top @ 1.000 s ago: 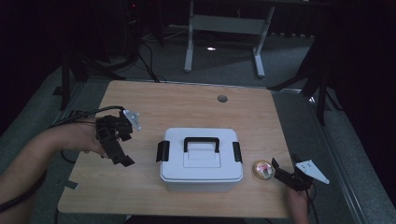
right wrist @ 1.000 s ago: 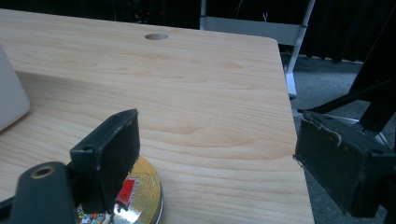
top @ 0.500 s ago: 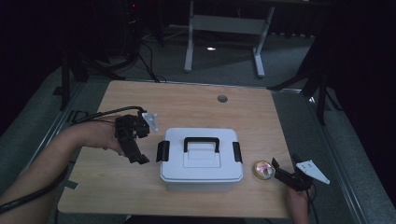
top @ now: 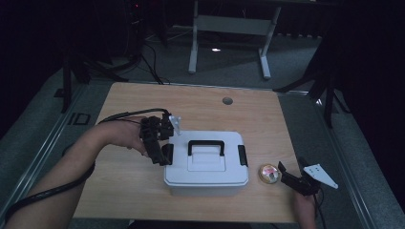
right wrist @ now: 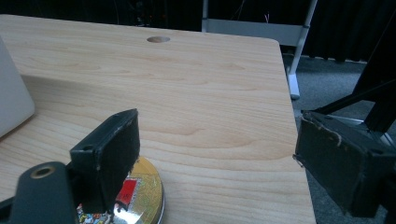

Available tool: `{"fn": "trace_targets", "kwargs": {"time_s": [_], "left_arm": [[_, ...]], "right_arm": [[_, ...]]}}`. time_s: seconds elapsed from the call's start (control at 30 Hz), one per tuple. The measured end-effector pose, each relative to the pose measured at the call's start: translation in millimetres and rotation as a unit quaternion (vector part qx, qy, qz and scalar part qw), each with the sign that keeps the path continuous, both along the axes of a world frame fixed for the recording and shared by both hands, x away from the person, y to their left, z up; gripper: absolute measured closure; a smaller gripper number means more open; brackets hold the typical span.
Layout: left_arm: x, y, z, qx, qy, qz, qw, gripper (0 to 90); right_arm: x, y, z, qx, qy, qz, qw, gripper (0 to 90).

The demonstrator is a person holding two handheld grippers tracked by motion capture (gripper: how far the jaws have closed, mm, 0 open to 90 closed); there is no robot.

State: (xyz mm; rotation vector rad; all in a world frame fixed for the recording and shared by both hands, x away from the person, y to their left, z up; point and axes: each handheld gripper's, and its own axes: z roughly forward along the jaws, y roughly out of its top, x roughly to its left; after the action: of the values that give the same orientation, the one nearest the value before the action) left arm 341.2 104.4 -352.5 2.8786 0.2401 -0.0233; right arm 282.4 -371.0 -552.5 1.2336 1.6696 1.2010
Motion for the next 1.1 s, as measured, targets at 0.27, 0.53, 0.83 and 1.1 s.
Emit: {"fn": "trace_targets", "kwargs": {"time_s": [0.27,0.53,0.83,1.1], "left_arm": [[8.3,-18.9,-2.8,0.003,-0.003,-0.011,0.9999,13.2],[15.2,-39.4,-7.2,0.012,-0.003,-0.021,0.9997,14.9],[20.6,-54.3,-13.3,0.016,0.002,-0.039,0.9991,26.7],[25.2,-64.2,-15.9,0.029,0.001,-0.034,0.9990,50.4]], "right_arm": [[-0.2,-0.4,0.0,0.002,0.000,0.001,1.0000,13.5],[-0.2,-0.8,0.0,0.004,0.001,0.003,1.0000,13.5],[-0.3,-1.1,0.0,0.007,0.001,0.006,1.0000,13.5],[-0.4,-1.3,0.0,0.008,0.001,0.007,0.9999,13.5]]}}
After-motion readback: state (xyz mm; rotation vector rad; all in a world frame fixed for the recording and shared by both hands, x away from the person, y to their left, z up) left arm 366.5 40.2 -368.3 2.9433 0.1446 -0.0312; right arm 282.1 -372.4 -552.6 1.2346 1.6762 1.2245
